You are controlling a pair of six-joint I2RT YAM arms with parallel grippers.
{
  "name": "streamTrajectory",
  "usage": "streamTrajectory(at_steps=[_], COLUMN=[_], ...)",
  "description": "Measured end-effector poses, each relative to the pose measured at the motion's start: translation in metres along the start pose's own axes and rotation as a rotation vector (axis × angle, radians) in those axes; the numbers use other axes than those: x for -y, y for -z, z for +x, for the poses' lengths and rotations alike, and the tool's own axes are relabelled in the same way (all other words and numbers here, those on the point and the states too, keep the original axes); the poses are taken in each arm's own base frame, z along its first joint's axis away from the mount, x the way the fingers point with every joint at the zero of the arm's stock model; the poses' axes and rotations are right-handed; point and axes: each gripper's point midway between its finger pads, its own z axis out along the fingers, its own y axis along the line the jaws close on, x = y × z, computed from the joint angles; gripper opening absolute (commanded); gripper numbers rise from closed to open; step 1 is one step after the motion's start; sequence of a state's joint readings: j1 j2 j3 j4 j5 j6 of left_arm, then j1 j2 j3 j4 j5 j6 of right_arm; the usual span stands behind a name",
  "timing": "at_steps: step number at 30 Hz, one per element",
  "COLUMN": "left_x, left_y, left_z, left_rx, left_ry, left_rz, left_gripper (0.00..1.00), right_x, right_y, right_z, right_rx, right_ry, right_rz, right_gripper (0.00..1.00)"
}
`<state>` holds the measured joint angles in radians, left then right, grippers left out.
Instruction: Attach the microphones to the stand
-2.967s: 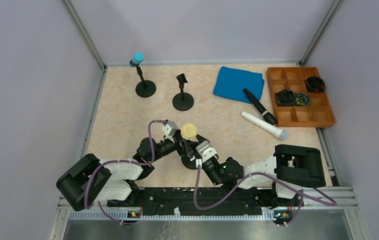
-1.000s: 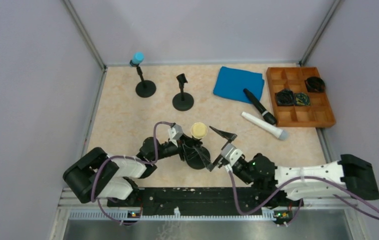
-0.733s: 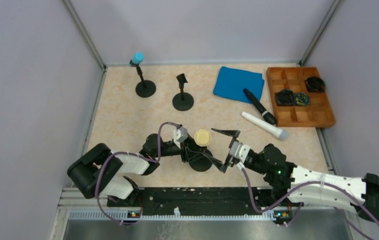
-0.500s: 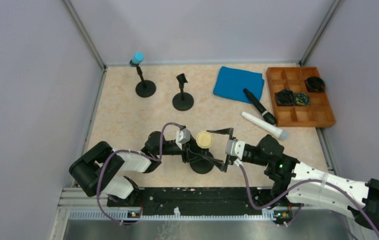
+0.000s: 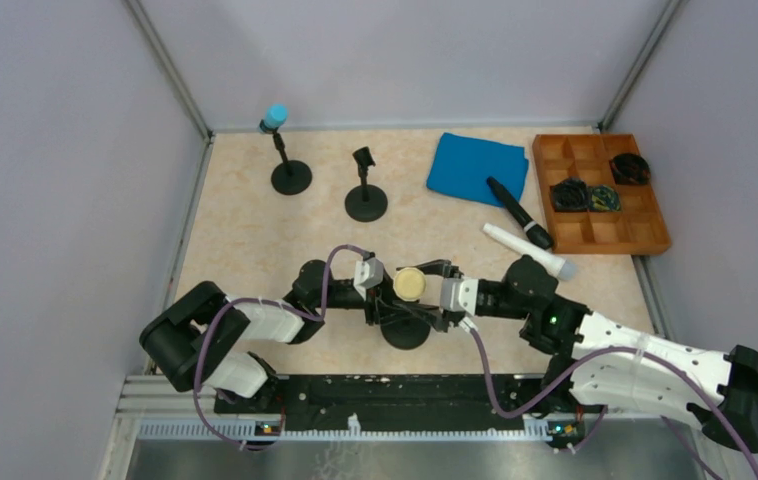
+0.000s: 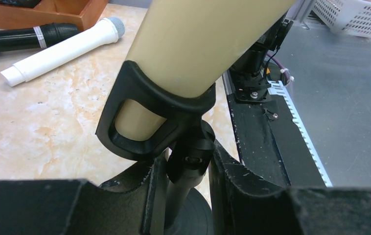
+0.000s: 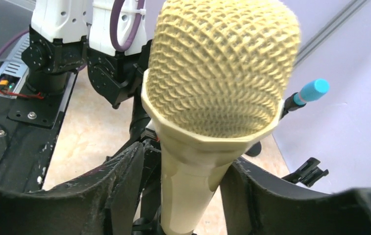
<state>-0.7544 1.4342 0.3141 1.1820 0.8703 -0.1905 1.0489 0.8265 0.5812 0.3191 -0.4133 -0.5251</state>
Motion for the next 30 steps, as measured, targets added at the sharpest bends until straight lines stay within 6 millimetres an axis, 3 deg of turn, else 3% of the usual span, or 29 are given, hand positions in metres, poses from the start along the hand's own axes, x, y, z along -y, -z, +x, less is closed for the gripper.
streamTrajectory(at_steps=[4,8,9,23,30], left_x=[0.001,-0.002,-0.003,-0.011,-0.016], left_y=[0.000,0.000,0.000,0.002,0.010], left_z=[0.001,0.001,0.001,0.005,-0.009], left_rx=[-0.003,-0.002,-0.001,0.017,0.078], left_ry=[0.001,0.014,0.027,0.243,0.233], left_rz=[0.003,-0.015,-0.024,-0.142,-0.216], left_gripper=[0.37,0.41,0.42,0.47,0.79], right_x=[0.003,0.000,-0.001,-0.002,0.000], right_y=[0.000,0.000,0.000,0.003,0.003], right_z=[-0.003,-0.003,-0.004,-0.001,-0.001], right_rx=[0.004,0.008,0.009,-0.008,-0.033], right_ry=[0.026,0.052,0.064,0.114,0.124], right_rz=[0.004,-0.021,-0.027,-0.034,0.018], right_gripper=[0.34,0.03,0.00,0.00,0.00])
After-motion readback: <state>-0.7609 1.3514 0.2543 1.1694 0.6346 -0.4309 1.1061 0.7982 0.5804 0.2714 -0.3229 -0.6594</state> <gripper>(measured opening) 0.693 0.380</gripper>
